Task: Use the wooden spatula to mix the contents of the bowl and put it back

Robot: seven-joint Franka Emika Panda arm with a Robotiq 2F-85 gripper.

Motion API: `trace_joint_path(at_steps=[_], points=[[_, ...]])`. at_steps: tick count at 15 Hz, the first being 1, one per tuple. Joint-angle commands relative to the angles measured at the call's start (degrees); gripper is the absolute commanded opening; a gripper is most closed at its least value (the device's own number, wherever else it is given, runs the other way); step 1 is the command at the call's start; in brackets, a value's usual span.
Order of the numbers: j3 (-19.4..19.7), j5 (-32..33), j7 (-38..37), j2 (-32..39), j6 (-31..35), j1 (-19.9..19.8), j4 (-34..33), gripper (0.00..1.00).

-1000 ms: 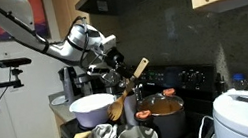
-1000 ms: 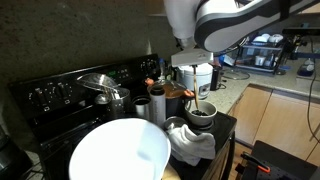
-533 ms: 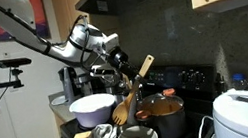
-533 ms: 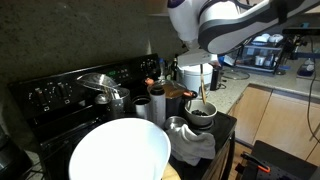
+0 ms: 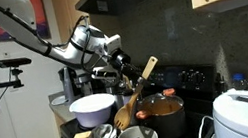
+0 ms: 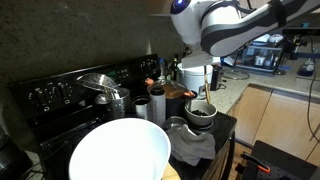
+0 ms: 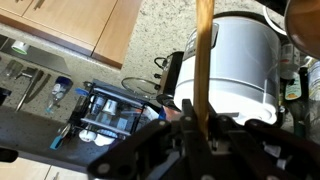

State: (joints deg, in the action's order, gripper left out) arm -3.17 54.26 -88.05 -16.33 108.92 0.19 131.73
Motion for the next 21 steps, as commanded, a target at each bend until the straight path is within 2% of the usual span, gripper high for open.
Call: trace_joint_path(at_steps=[1,14,15,21], points=[[0.0,-0.1,0.1,0.0,-0.1,-0.1,0.0,0.12],[0.0,0.0,0.1,0.0,-0.1,-0.2,0.2,0.12],[-0.6,0.2,-1.3,-0.4,-1.1,0.0,0.7,0.03],[-2.0,4.0,-8.6,2.2,-2.6,-0.3,0.5,0.03]])
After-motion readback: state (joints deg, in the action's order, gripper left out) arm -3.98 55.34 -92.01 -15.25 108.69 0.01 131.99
